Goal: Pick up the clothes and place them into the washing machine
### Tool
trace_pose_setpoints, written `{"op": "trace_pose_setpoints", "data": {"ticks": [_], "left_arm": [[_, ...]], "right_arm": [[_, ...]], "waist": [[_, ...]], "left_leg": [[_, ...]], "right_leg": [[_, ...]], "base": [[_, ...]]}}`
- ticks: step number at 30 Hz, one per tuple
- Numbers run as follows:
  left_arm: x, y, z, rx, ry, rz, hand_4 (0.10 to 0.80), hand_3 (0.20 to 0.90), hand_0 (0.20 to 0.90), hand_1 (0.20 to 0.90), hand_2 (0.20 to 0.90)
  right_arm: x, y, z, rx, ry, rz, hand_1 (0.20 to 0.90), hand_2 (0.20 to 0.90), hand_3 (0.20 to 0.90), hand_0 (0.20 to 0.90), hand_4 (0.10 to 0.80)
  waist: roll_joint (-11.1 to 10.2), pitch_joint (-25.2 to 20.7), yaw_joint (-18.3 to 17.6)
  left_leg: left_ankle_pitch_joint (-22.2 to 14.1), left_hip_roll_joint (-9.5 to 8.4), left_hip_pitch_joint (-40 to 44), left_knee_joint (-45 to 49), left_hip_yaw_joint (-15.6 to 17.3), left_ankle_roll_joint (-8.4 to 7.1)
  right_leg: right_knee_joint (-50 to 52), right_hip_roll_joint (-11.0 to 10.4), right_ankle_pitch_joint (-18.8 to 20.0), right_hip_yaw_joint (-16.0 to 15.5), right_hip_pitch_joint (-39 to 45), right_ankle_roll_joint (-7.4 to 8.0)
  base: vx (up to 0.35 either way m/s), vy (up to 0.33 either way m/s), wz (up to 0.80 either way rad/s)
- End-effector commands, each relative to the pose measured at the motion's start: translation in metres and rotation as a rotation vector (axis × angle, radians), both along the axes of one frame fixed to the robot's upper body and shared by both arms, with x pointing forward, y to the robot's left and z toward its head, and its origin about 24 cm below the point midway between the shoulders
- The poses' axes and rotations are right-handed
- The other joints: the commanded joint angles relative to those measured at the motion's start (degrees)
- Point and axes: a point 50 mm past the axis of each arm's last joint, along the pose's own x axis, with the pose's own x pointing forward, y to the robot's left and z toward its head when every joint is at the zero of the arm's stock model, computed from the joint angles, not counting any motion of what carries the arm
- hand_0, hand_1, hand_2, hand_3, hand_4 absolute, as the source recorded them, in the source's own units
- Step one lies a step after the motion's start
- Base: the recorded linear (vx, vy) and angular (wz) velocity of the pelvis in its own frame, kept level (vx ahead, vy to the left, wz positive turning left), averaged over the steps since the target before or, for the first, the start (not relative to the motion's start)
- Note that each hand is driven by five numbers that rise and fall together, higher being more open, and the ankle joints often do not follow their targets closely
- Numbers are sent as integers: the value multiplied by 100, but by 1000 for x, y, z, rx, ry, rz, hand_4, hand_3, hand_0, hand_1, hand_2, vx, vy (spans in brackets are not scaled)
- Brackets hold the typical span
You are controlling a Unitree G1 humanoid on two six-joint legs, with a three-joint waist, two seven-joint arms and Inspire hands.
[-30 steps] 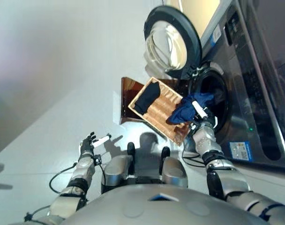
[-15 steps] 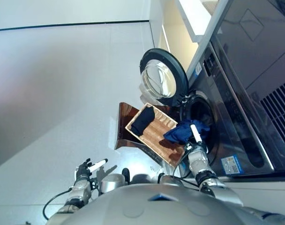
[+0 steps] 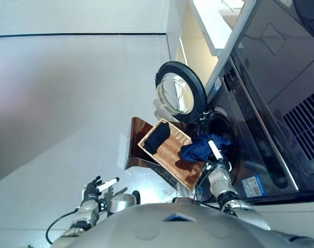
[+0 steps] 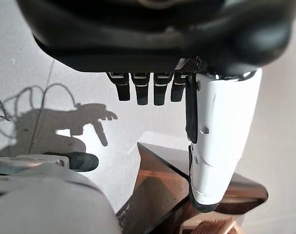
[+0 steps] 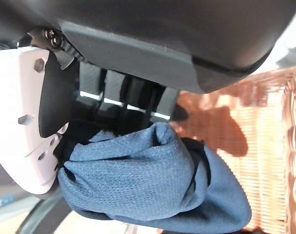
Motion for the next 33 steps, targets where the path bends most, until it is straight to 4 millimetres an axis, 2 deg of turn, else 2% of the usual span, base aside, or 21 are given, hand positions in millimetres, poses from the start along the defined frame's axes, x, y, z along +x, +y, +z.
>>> {"op": "trace_pose_setpoints", "data": {"ticks": [1, 3, 5, 6, 7, 8, 9, 11, 13, 16, 17, 19, 21, 22, 24, 26, 27, 28, 30, 32, 33], "left_arm": [[13, 35, 13, 108, -70, 0, 800, 900, 900, 900, 900], [14, 39, 15, 114, -78, 13, 800, 900, 900, 900, 900], [13, 41, 15, 116, -78, 16, 800, 900, 900, 900, 900], [13, 44, 17, 121, -80, 11, 800, 900, 900, 900, 900], [13, 44, 17, 121, -80, 11, 800, 900, 900, 900, 900], [14, 46, 18, 125, -83, -7, 800, 900, 900, 900, 900], [14, 48, 19, 131, -82, -13, 800, 900, 900, 900, 900], [16, 48, 20, 132, -90, -27, 800, 900, 900, 900, 900], [17, 48, 21, 131, -97, -50, 800, 900, 900, 900, 900], [22, 45, 21, 122, -108, -61, 800, 900, 900, 900, 900], [22, 45, 21, 122, -108, -61, 800, 900, 900, 900, 900], [24, 44, 21, 122, -114, -58, 800, 900, 900, 900, 900], [25, 42, 20, 118, -121, -41, 800, 900, 900, 900, 900], [22, 38, 18, 107, -109, -29, 800, 900, 900, 900, 900], [21, 35, 16, 102, -108, -21, 800, 900, 900, 900, 900], [19, 33, 14, 95, -100, 9, 800, 900, 900, 900, 900], [20, 29, 13, 82, -101, 42, 800, 900, 900, 900, 900], [20, 29, 13, 82, -101, 42, 800, 900, 900, 900, 900], [23, 19, 10, 57, -92, 9, 800, 900, 900, 900, 900], [23, 16, 8, 50, -85, -3, 800, 900, 900, 900, 900], [24, 9, 6, 35, -80, -12, 800, 900, 900, 900, 900]], "right_arm": [[46, -24, 31, -94, -168, -2, 200, 200, 200, 200, 300], [44, -27, 31, -93, -165, -8, 200, 200, 200, 200, 300], [41, -29, 29, -94, -154, -9, 200, 200, 200, 200, 300], [36, -32, 26, -99, -126, -11, 200, 200, 200, 200, 300], [36, -32, 26, -99, -127, -11, 200, 200, 200, 200, 300], [34, -35, 25, -100, -115, -21, 200, 200, 200, 200, 300], [35, -35, 25, -97, -118, -27, 200, 200, 200, 200, 300], [39, -33, 27, -98, -129, -20, 200, 200, 200, 200, 300], [39, -31, 26, -99, -119, -2, 200, 200, 200, 200, 300], [37, -34, 25, -104, -100, 1, 200, 200, 200, 200, 300], [37, -35, 25, -104, -100, 1, 200, 200, 200, 200, 300], [38, -36, 26, -108, -101, -6, 200, 200, 200, 200, 300], [38, -36, 27, -111, -101, -8, 200, 200, 200, 200, 300], [33, -35, 24, -106, -99, -15, 200, 200, 200, 200, 300], [30, -33, 22, -100, -95, -12, 200, 200, 200, 200, 300], [25, -34, 20, -118, -67, 8, 200, 200, 200, 200, 300], [24, -34, 21, -135, -64, 11, 200, 200, 200, 200, 300], [24, -34, 21, -135, -64, 11, 200, 200, 200, 200, 300], [18, -33, 18, -139, -59, 19, 200, 200, 200, 200, 300], [15, -32, 17, -144, -44, 30, 200, 200, 200, 200, 300], [14, -31, 15, -152, -30, 41, 200, 200, 200, 200, 300]], "waist": [[-165, -129, 170], [-216, -131, 179], [-234, -122, 169], [-220, -78, 147], [-221, -80, 150], [-151, 27, 103], [-112, 96, 102], [-65, 163, 88], [-27, 198, 63], [-67, 243, 12], [-62, 248, 8], [-111, 343, -67], [-149, 374, -127], [-245, 295, -147], [-275, 251, -162], [-294, 159, -181], [-282, 122, -187], [-283, 117, -202], [-247, 41, -255], [-231, 21, -284], [-163, 17, -310]], "left_leg": [[-318, 17, -236, 409, -83, -283], [-350, -73, -276, 521, -122, -212], [-452, -127, -222, 577, -169, -165], [-532, -195, -169, 670, -241, -46], [-534, -197, -172, 672, -238, -45], [-597, -228, -94, 717, -266, 64], [-611, -220, -41, 714, -237, 104], [-602, -195, 6, 696, -237, 129], [-650, -198, 102, 660, -215, 127], [-751, -263, 216, 589, -265, 44], [-753, -258, 223, 589, -270, 44], [-833, -260, 315, 587, -336, -36], [-907, -206, 411, 595, -384, -99], [-940, -137, 438, 591, -390, -179], [-944, -92, 478, 571, -373, -199], [-960, 82, 448, 649, -483, -299], [-900, 222, 428, 627, -558, -391], [-895, 222, 422, 624, -574, -393], [-806, 409, 427, 509, -555, -517], [-782, 461, 410, 495, -557, -551], [-784, 583, 432, 464, -551, -606]], "right_leg": [[342, -339, 279, -7, -167, 319], [558, -427, 584, 45, -224, 395], [752, -476, 655, 97, -229, 434], [1293, -513, 795, 211, -357, 410], [1300, -514, 791, 215, -364, 411], [1888, -470, 1011, 367, -623, 341], [2162, -436, 1046, 419, -780, 304], [2380, -339, 987, 473, -936, 244], [2171, -164, 648, 486, -1231, 155], [975, -189, 791, 340, -1388, 242], [960, -186, 799, 332, -1371, 242], [370, -259, 1145, 408, -1510, 389], [171, -211, 1259, 587, -1578, 451], [154, -170, 1051, 600, -1456, 389], [173, -147, 1056, 540, -1386, 365], [206, -35, 861, 429, -1265, 301], [182, 35, 788, 309, -1179, 257], [178, 31, 789, 293, -1177, 256], [102, 81, 639, 75, -1021, 231], [103, 112, 584, 27, -989, 203], [119, 201, 474, -2, -942, 158]], "base": [[-48, 155, 3], [-27, 126, 6], [28, 132, 13], [4, 170, 15], [-20, 235, 23], [-39, 168, 16], [-39, 168, 10], [3, 105, -7], [94, 86, -5], [132, -43, -7], [115, -85, 4], [128, -106, 8], [156, -154, 6], [138, -130, 12], [131, -160, 41], [171, -264, 95], [122, -203, 75], [116, -203, 37], [109, -155, 29], [82, -139, 37], [49, -142, 28]]}}
